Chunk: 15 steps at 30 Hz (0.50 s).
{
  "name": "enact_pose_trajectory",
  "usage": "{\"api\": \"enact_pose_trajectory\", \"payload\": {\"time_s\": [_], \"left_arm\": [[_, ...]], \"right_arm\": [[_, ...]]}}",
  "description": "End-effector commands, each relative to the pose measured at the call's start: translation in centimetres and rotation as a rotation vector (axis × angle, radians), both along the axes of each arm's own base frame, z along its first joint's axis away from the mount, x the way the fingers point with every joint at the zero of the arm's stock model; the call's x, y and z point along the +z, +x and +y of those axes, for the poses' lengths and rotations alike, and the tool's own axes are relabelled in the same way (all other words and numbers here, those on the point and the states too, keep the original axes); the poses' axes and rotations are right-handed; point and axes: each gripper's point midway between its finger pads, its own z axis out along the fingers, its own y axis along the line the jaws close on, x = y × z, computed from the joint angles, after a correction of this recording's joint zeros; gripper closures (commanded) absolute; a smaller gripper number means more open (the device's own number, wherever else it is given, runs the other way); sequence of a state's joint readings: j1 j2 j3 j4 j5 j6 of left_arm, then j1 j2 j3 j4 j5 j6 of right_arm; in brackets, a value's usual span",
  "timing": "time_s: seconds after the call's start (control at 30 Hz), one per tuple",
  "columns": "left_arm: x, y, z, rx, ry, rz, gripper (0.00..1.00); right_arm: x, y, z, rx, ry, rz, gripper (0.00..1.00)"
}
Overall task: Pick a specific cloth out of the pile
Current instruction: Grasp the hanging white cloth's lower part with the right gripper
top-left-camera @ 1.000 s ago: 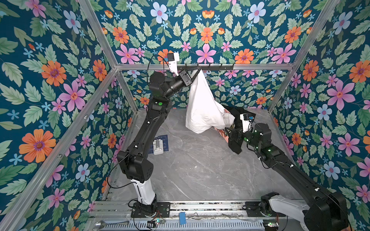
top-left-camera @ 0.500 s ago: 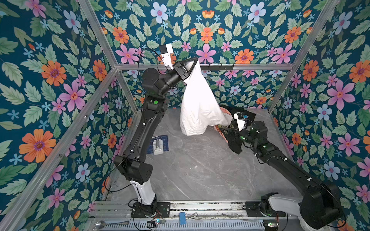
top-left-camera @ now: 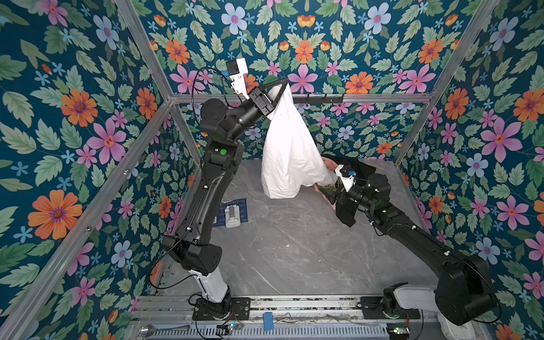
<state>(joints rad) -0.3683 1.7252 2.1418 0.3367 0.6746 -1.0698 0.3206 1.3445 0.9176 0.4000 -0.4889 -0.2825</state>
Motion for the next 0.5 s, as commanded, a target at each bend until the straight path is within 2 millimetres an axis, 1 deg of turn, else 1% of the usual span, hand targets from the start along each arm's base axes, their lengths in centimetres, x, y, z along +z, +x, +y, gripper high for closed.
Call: {"api": "enact_pose_trajectory", "payload": {"time_s": [0.0, 0.1, 0.17, 0.2, 0.23, 0.27, 0.3, 0.33, 0.4, 0.47], "left_arm": [[1.5, -1.4, 0.6, 0.003, -0.027, -0.059, 1.00], [1.7, -1.5, 0.7, 0.001, -0.030, -0.062, 1.00], [1.7, -1.5, 0.7, 0.002, -0.028, -0.064, 1.00], [1.7, -1.5, 0.7, 0.003, -0.029, -0.064, 1.00], [1.6, -1.5, 0.7, 0.001, -0.028, -0.063, 1.00], [1.6, -1.5, 0.7, 0.002, -0.028, -0.063, 1.00], [1.7, -1.6, 0.7, 0.002, -0.028, -0.065, 1.00], [1.7, -1.6, 0.7, 0.004, -0.028, -0.064, 1.00], [1.7, -1.6, 0.8, 0.008, -0.026, -0.064, 1.00], [1.6, -1.6, 0.8, 0.014, -0.022, -0.062, 1.00]], "right_arm": [[0.3, 2.2, 0.0, -0.030, -0.045, -0.068, 0.01], [-0.9, 4.4, 0.9, -0.015, -0.058, -0.049, 0.01], [-1.9, 5.1, 2.1, 0.039, -0.040, -0.024, 0.01], [-2.2, 5.3, 2.6, 0.061, -0.021, -0.008, 0.03], [-2.5, 5.2, 3.4, 0.098, 0.004, 0.014, 0.08], [-2.4, 4.7, 4.3, 0.143, 0.030, 0.019, 0.15], [-4.0, 4.9, 5.0, 0.169, 0.034, 0.053, 0.20], [-4.5, 4.5, 6.0, 0.197, 0.043, 0.067, 0.25], [-5.4, 3.9, 7.3, 0.228, 0.041, 0.084, 0.28], [-6.0, 3.4, 8.4, 0.254, 0.042, 0.097, 0.34]]}}
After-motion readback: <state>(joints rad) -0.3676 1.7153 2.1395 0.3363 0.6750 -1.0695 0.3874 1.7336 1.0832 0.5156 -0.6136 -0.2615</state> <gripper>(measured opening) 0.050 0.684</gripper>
